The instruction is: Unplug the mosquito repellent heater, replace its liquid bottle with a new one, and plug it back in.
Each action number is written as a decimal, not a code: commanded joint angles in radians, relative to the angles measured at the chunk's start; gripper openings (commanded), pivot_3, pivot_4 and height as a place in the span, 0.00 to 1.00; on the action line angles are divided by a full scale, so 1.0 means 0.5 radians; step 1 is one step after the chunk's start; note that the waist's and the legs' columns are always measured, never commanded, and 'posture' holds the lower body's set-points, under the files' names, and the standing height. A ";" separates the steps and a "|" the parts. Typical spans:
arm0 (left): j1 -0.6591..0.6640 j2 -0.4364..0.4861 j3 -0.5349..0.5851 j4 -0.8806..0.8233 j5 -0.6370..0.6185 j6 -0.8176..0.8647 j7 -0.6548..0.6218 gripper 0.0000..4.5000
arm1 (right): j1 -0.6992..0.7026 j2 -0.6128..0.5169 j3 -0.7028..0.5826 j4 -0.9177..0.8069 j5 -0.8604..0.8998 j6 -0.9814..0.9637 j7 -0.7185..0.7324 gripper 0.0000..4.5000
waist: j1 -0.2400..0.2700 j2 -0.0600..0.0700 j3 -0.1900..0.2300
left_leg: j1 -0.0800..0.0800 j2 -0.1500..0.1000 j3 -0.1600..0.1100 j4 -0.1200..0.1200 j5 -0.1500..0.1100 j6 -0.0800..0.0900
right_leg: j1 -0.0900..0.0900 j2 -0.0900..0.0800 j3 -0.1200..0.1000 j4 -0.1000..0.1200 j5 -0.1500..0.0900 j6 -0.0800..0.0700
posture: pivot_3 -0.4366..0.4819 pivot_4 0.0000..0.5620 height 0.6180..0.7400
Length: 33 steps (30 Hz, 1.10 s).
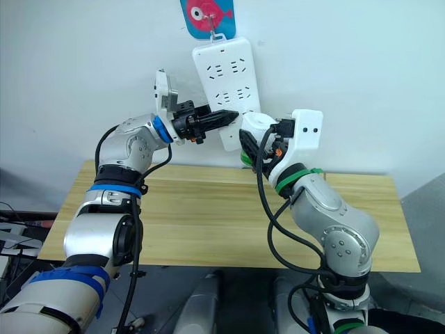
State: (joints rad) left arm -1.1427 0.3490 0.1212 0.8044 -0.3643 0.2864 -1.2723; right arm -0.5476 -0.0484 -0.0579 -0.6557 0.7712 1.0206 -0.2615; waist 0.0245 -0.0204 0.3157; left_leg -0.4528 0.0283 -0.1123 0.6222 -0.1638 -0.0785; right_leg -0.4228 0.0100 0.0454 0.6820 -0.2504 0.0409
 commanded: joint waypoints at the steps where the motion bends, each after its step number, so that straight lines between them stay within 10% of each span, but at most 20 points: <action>1: -0.020 -0.025 -0.025 -0.057 -0.015 -0.011 -0.040 0.29 | -0.052 0.015 -0.009 0.014 -0.048 -0.087 0.025 0.68 | 0.000 0.000 0.000 | 0.000 0.000 0.000 0.000 0.000 0.000 | 0.000 0.000 0.000 0.000 0.000 0.000 | 0.66 0.43 1.00; 20: -0.007 -0.031 -0.025 -0.078 -0.021 0.011 -0.073 0.29 | -0.124 -0.445 0.477 0.188 -0.781 -0.278 0.354 0.68 | -0.003 0.000 0.000 | 0.000 0.000 0.000 0.002 0.000 0.000 | 0.000 0.000 0.000 0.000 0.000 0.000 | 0.66 0.43 1.00; 33: 0.001 -0.032 -0.034 -0.103 -0.031 0.035 -0.102 0.29 | -0.184 0.022 0.205 0.310 -0.706 -0.217 0.334 0.68 | -0.011 0.000 0.000 | 0.002 0.002 0.001 0.002 0.003 -0.001 | 0.000 0.001 0.000 0.003 0.001 -0.001 | 0.66 0.43 1.00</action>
State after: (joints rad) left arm -1.1370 0.3678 0.1237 0.7999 -0.3436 0.2824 -1.2605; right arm -0.6030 -0.0509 0.0793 -0.5321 0.4329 0.9134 -0.0745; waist 0.0189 -0.0203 0.3156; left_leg -0.4514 0.0293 -0.1119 0.6232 -0.1624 -0.0791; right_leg -0.4228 0.0104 0.0453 0.6836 -0.2500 0.0402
